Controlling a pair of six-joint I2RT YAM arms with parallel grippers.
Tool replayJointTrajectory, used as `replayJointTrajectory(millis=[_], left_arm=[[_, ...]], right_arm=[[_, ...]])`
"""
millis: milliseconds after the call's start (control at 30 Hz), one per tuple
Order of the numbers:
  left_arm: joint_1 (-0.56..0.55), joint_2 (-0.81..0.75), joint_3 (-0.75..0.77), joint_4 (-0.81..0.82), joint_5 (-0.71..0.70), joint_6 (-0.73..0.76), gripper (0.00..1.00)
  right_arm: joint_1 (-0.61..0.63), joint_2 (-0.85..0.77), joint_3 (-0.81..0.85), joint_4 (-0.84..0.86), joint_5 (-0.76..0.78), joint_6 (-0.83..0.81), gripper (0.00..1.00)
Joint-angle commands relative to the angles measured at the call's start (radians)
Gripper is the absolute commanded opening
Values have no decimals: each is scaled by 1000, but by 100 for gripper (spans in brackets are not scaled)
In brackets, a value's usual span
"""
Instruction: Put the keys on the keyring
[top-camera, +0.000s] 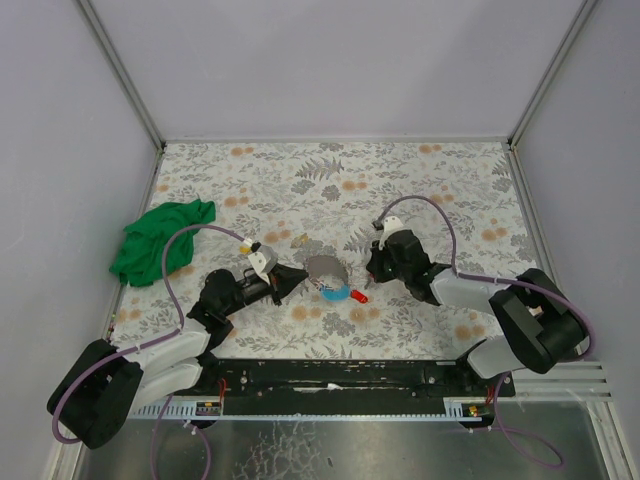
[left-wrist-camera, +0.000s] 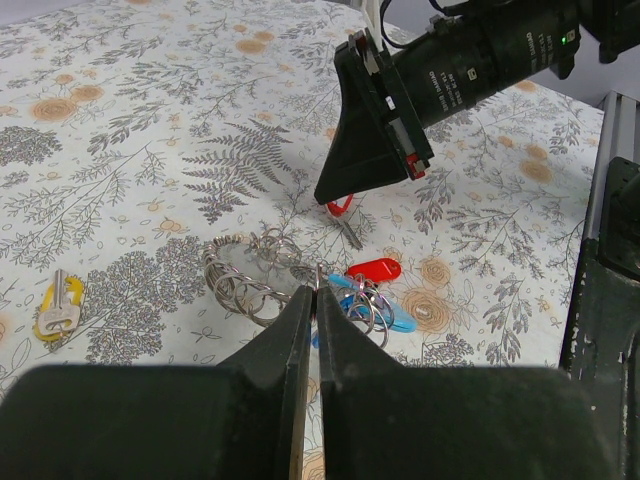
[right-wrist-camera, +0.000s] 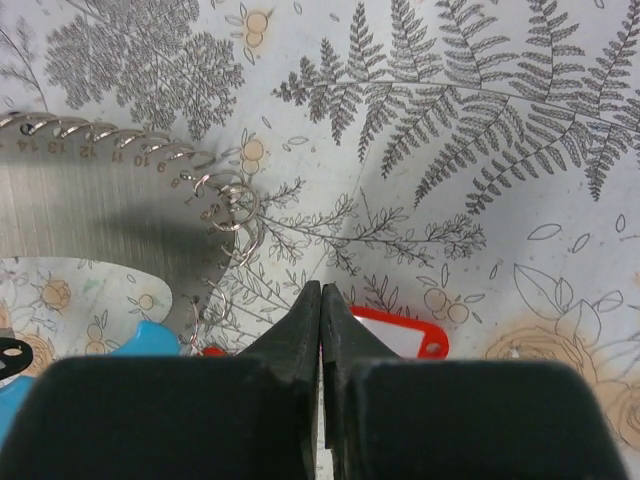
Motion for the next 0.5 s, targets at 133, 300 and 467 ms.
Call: replayJointTrajectory(millis=[133, 300, 467], left_arm=[[4, -17, 23, 69, 2, -10, 0], [4, -13, 22, 75, 6, -12, 0], [4, -12, 20, 78, 5, -13, 0]], right_arm=[[-75, 8, -122, 431, -167, 51, 3], [-115, 68, -181, 584, -210, 78, 3], [-117, 123, -179, 611, -226, 80, 4]])
